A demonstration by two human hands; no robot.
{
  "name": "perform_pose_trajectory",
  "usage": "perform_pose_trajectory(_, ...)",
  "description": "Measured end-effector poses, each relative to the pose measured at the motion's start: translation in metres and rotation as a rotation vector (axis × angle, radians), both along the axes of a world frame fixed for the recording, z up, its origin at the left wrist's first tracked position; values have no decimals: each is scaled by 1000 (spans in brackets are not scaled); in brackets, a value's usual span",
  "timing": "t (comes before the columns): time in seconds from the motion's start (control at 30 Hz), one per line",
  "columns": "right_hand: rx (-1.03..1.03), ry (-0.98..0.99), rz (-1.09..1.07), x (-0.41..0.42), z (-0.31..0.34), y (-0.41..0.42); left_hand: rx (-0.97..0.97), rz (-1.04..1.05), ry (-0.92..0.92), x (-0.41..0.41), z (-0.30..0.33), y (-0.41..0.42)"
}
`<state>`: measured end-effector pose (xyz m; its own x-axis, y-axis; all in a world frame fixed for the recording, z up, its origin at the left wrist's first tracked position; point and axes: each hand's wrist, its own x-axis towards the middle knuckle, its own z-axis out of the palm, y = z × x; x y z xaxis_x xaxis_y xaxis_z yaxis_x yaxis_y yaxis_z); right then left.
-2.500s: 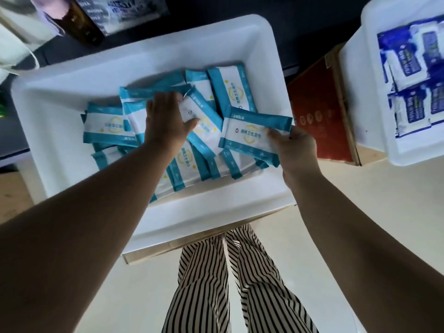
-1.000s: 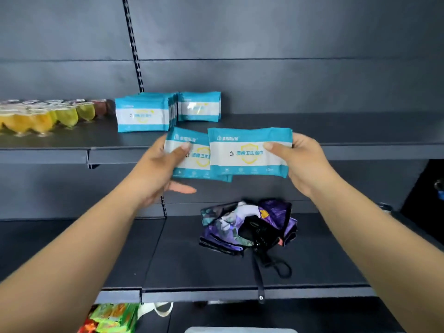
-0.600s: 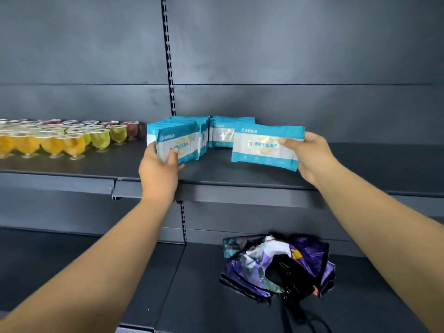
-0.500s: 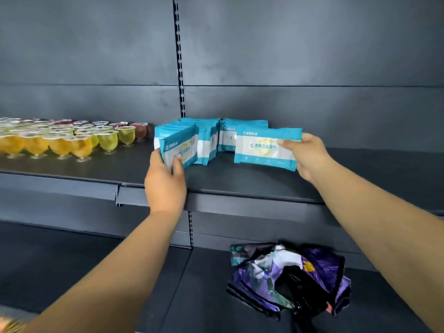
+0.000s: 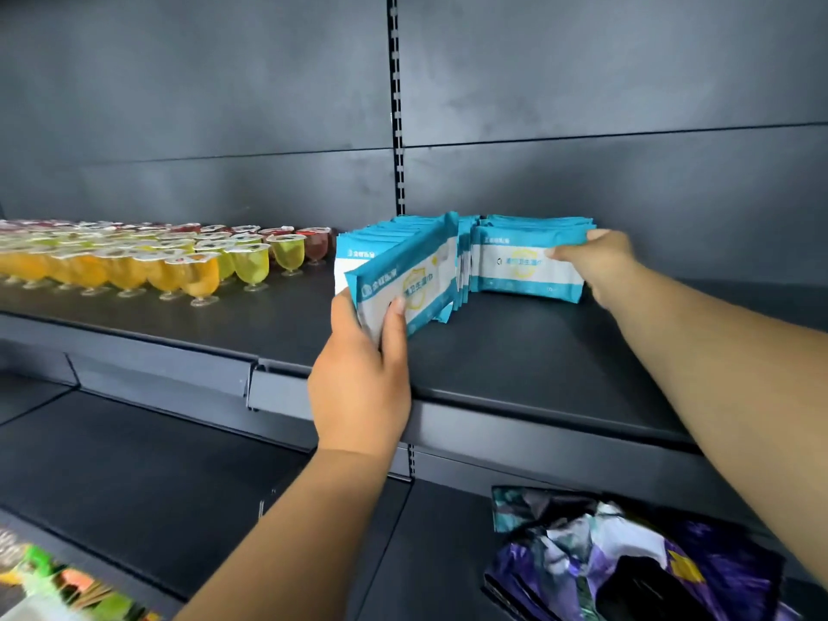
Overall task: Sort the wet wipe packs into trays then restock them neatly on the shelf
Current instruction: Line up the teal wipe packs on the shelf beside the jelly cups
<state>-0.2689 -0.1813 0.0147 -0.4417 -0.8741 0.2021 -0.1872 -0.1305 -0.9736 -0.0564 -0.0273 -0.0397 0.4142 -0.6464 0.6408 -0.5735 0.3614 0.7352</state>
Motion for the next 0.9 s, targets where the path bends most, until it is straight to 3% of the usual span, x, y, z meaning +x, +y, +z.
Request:
perform_pose_trajectory(0.13, 14, 171, -54, 1, -5, 0, 50, -5, -7, 0, 2, 2)
perform_pose_trajectory(0.2, -10, 302, -201, 6, 3, 10, 71, -13, -9, 0, 3, 2)
perform_pose_trajectory(0.27, -135, 314, -253, 17, 21, 33, 92, -16, -28, 0, 5, 4)
perform_pose_trajectory(0.3, -206, 239, -150, 25, 31, 46, 102, -18, -44, 0, 6, 5)
perform_pose_trajectory(0.37, -202, 67, 282, 47, 43, 73, 119, -19, -84, 1, 7, 4)
perform_pose_trajectory(0.43, -40, 91, 659, 64, 40, 91, 140, -15, -104, 1, 8, 4)
perform_pose_trajectory(0.5, 66, 226, 799, 68, 32, 98, 160, -22, -115, 1, 9, 5)
perform_pose_trajectory(0.67, 75, 363, 607, 51, 24, 104, 183, -43, -121, 2, 8, 5)
perform_pose_trajectory(0.9, -47, 121, 152, 2, 22, 81, 181, -57, -82, 0, 7, 3)
